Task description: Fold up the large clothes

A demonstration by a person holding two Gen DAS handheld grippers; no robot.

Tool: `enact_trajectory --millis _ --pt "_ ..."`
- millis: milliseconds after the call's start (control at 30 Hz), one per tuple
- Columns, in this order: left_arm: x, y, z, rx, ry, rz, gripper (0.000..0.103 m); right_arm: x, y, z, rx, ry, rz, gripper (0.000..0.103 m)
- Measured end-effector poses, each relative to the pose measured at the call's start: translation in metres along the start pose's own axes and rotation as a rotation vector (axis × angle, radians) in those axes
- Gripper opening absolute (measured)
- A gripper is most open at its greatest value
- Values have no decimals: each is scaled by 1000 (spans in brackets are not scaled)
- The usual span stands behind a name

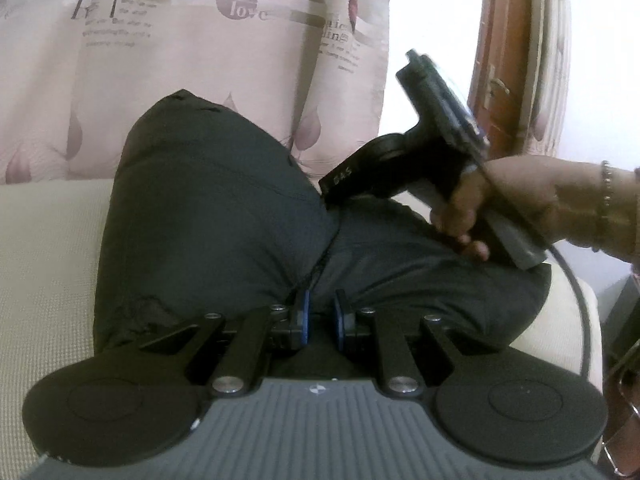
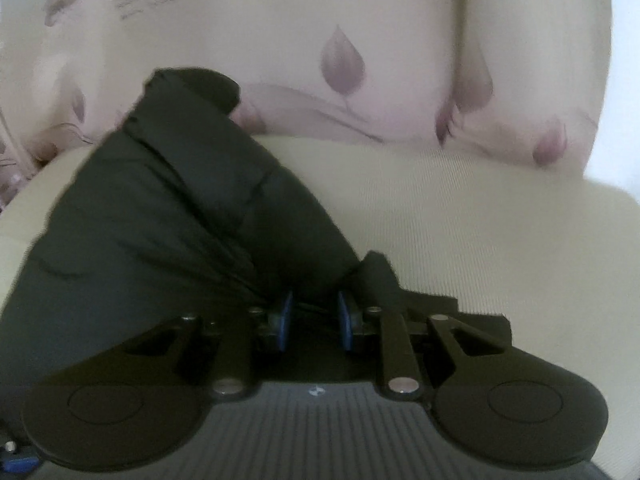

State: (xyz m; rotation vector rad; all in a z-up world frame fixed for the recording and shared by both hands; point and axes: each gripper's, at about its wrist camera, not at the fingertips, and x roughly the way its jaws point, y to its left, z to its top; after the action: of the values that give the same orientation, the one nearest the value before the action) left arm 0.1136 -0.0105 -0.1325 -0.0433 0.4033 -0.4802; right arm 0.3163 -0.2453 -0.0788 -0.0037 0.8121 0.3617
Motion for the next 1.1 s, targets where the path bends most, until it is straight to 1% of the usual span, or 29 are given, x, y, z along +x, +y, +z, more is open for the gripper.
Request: enact_trajectory --millis 167,267,300,333,400,467,500,533,567,600,633,700,800,867,967,1067,1100 --pt "2 -1 0 -1 8 2 20 11 -10 -2 44 15 42 21" --pt "3 -1 1 -11 16 5 20 10 -17 4 86 23 64 22" --pt "3 0 1 -15 17 6 20 7 -17 7 91 13 64 23" --pt "3 0 1 -18 17 7 20 -2 -17 9 81 -11 53 24" --pt "4 1 2 -19 15 9 20 -34 -14 3 61 -119 23 27" --pt "4 0 2 -17 14 10 20 -72 -18 -9 81 -224 57 30" --pt "4 0 2 -18 12 10 20 -90 -21 -18 98 -260 79 34" --pt "3 0 2 -20 11 9 20 -104 -24 -28 115 -282 95 47" --pt "3 1 2 -22 10 7 20 -116 -26 -42 139 -291 108 56" --pt "2 1 1 -24 8 6 20 -127 -28 -57 165 -293 114 77" --pt "2 1 1 -25 7 6 20 -137 -28 -71 185 -307 115 91" --pt "2 1 2 -23 4 7 20 -150 -32 -98 219 -336 121 101" --pt "1 0 2 -21 0 6 20 -154 -42 -121 283 -297 143 103" --pt "0 0 3 -20 -3 5 19 -144 -54 -130 345 -254 190 103" --pt "-1 -2 3 -10 -4 11 20 -127 -64 -133 428 -199 212 103" --pt "-1 -5 6 -4 8 16 22 -111 -70 -133 483 -177 288 103" --pt "-1 -6 7 0 12 17 23 -106 -69 -132 487 -165 289 103"
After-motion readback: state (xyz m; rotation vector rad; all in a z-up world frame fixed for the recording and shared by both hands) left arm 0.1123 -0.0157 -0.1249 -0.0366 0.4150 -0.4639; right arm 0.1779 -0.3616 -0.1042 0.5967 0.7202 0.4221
